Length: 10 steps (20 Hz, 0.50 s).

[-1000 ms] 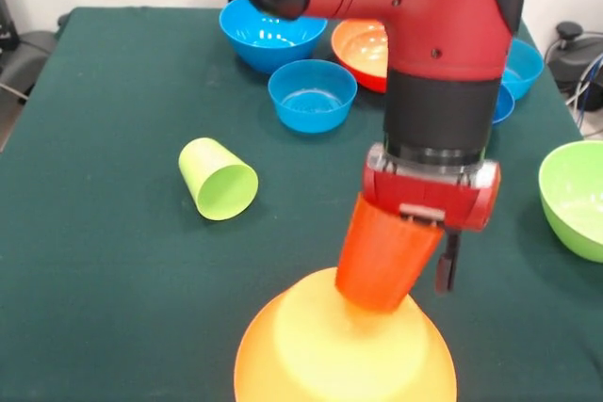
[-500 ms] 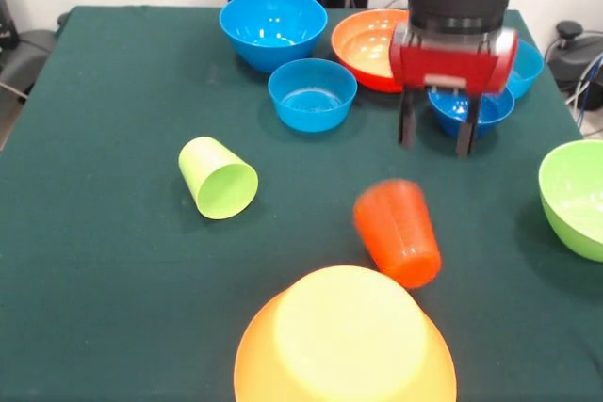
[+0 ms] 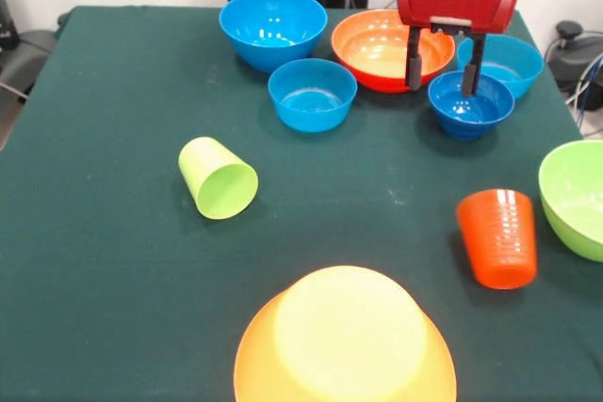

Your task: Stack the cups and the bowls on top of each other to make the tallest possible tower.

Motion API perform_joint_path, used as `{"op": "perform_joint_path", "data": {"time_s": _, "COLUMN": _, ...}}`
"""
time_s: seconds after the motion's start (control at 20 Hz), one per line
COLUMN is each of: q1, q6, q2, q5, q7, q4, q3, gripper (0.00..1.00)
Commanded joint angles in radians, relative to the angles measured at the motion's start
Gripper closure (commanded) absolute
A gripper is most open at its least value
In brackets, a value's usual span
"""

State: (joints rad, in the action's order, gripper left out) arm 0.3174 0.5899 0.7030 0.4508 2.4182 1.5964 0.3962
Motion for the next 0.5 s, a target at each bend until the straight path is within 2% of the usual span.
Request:
{"op": "perform_joint_path", "data": {"time_s": 0.05, "q1": -0.025, "q6": -0.009, "q2": -0.043, "q5": 0.004, "q7": 0.035, "q4": 0.055, "q3": -0.034, "gripper": 0.0}}
{"op": "perform_joint_path", "data": {"time_s": 0.5, "q1": -0.081, "q6": -0.021, "q2": -0.089, "q5": 0.003, "q7": 0.077, "q4": 0.019, "q3": -0.084, "gripper": 0.0}}
